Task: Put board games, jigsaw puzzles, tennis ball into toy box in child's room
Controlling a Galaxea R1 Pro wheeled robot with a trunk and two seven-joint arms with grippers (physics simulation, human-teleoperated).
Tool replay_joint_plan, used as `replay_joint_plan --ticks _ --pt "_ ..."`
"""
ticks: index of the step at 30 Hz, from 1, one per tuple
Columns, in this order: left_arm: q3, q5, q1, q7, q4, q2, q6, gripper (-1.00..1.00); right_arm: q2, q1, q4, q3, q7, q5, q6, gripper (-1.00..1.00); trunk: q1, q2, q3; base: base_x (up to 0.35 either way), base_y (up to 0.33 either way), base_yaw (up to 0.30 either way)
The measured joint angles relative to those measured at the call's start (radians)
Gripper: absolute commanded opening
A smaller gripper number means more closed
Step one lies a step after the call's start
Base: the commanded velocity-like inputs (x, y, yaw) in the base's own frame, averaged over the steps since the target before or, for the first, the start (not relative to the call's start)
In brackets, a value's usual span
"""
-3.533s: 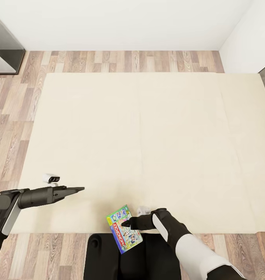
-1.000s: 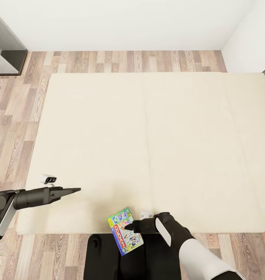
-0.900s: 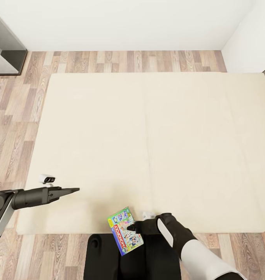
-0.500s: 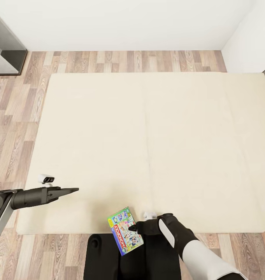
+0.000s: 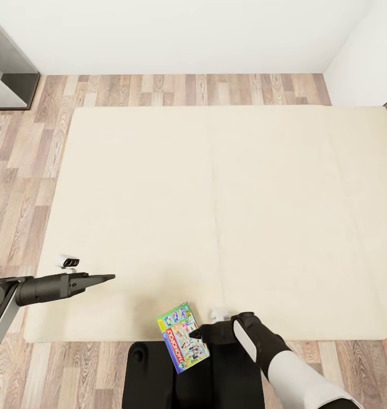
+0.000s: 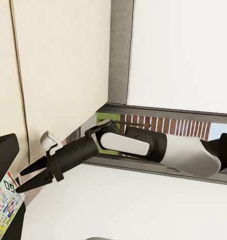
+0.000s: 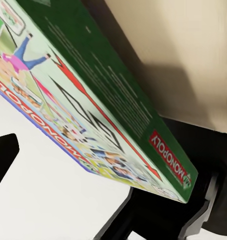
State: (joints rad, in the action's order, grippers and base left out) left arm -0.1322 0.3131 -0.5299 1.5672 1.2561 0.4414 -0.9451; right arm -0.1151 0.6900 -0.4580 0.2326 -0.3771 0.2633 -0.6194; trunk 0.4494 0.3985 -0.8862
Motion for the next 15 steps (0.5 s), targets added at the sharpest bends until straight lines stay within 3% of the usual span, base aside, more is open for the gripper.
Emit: replay_joint_plan --ticks 15 --pt "0.000 0.000 0.000 0.000 0.000 0.000 0.000 1.00 0.032 -0.001 0.005 0.003 -0.002 -0.001 -0.003 1.00 0.000 0.000 0.000 0.000 0.000 0.000"
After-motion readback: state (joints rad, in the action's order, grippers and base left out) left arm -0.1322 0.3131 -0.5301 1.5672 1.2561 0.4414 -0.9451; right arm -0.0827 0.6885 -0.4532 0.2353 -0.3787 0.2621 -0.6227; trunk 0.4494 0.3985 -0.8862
